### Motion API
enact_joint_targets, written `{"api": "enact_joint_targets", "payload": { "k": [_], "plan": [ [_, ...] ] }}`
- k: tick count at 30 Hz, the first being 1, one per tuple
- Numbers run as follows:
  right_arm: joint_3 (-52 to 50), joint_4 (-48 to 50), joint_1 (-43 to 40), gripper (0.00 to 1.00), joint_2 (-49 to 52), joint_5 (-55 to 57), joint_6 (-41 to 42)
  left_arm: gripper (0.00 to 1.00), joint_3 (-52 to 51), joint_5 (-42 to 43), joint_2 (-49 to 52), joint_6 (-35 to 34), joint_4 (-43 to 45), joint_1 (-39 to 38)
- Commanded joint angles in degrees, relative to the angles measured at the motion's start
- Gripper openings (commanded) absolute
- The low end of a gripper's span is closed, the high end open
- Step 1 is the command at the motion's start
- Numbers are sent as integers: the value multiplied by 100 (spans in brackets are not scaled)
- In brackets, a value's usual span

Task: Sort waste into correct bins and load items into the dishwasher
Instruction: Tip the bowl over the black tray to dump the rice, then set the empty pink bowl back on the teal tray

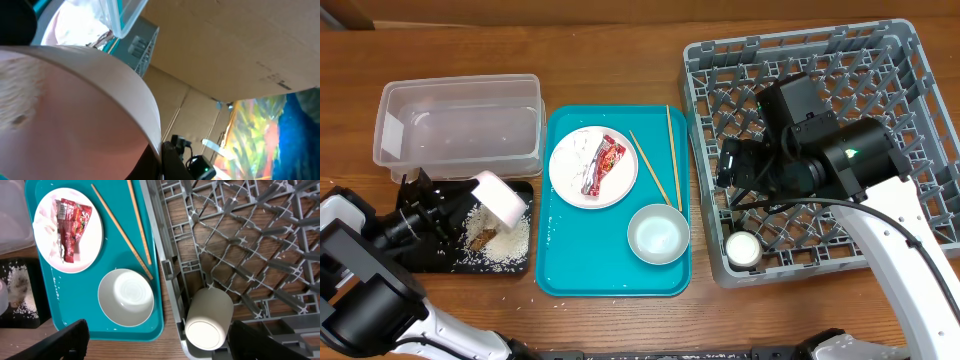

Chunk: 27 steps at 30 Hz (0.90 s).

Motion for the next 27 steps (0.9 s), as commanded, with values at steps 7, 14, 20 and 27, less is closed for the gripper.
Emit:
{"api": "enact_joint_targets", "payload": {
  "k": [7, 14, 20, 27],
  "plan": [
    [131, 13, -7, 92, -105, -13, 2, 4, 66, -66, 42, -179, 680, -13],
    [131, -9, -7, 92, -105, -11, -2, 4, 72, -367, -179, 1080, -96, -385],
    [131, -2, -7, 92, -105, -11, 0, 4, 74, -1051, -1189, 1410, 214, -1191],
    [131, 22, -7, 92, -105, -11, 0, 4, 72, -5302, -3095, -3088, 1978, -3915]
  ]
}}
